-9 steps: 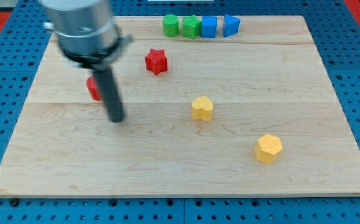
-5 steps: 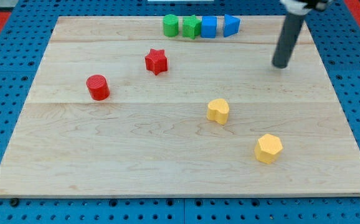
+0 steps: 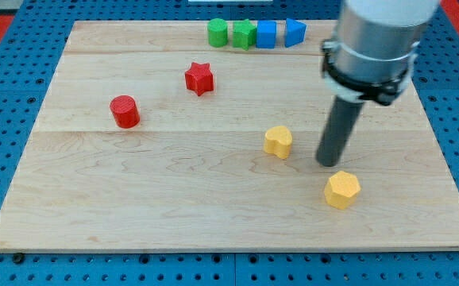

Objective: Adjust the yellow heart slightly

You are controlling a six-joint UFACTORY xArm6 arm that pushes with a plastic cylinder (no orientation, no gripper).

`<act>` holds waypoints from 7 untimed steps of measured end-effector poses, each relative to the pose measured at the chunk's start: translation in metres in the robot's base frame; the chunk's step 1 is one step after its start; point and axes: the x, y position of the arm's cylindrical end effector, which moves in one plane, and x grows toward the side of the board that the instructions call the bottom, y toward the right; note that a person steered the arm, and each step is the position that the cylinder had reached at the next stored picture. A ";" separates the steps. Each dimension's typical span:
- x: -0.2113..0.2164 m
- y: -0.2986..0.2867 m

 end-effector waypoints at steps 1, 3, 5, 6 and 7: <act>-0.020 -0.019; -0.033 -0.031; -0.125 0.062; -0.211 0.096; -0.285 0.106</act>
